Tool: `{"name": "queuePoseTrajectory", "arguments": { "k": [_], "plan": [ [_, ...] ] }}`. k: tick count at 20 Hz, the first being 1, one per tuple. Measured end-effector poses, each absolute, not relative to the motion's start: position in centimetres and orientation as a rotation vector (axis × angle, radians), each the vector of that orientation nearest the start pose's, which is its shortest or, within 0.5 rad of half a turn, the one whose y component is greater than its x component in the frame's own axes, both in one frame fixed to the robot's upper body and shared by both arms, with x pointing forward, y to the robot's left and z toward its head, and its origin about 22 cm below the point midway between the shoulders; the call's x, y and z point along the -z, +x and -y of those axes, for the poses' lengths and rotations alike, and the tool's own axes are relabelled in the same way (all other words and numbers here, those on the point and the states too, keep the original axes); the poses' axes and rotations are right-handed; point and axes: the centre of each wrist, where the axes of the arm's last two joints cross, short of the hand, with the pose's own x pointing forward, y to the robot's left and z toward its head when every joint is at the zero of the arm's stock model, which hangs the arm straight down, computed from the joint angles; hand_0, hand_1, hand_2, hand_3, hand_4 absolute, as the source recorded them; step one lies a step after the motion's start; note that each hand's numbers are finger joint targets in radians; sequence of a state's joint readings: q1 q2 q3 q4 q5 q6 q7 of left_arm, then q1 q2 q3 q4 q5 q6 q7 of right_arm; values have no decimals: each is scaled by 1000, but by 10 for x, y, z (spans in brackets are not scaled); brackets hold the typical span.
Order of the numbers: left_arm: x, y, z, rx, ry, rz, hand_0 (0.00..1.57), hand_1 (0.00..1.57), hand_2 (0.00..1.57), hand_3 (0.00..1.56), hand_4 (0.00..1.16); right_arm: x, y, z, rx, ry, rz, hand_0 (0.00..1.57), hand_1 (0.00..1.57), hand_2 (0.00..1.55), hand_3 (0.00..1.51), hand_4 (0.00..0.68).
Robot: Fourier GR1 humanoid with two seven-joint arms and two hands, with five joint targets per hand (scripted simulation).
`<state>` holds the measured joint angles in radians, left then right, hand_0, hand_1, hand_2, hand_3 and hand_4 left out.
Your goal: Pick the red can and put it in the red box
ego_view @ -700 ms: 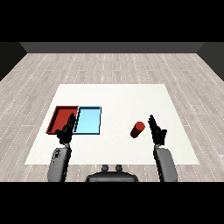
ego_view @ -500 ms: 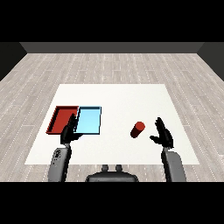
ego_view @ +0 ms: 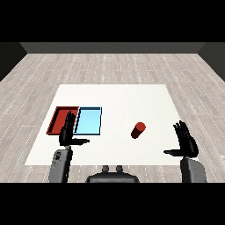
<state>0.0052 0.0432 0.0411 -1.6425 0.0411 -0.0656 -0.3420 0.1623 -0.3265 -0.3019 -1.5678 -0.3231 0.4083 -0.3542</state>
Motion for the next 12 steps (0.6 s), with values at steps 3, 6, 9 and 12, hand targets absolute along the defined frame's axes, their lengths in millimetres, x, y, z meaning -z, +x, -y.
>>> {"name": "queuePoseTrajectory", "arguments": {
  "k": [3,6,9,12],
  "plan": [
    [-12,239,-254,17,-34,2020,0,0,0,0,0,-11,184,398,-51,62,1901,0,0,0,0,0],
    [-10,244,-255,8,-47,2037,0,0,0,0,0,-9,183,410,-57,69,1916,0,0,0,0,0],
    [-10,238,-252,8,-53,2047,0,0,0,0,0,-6,183,415,-61,77,1919,0,0,0,0,0],
    [-8,240,-253,2,-65,2051,0,0,0,0,0,-6,181,411,-55,79,1912,0,0,0,0,0]
  ]
}}
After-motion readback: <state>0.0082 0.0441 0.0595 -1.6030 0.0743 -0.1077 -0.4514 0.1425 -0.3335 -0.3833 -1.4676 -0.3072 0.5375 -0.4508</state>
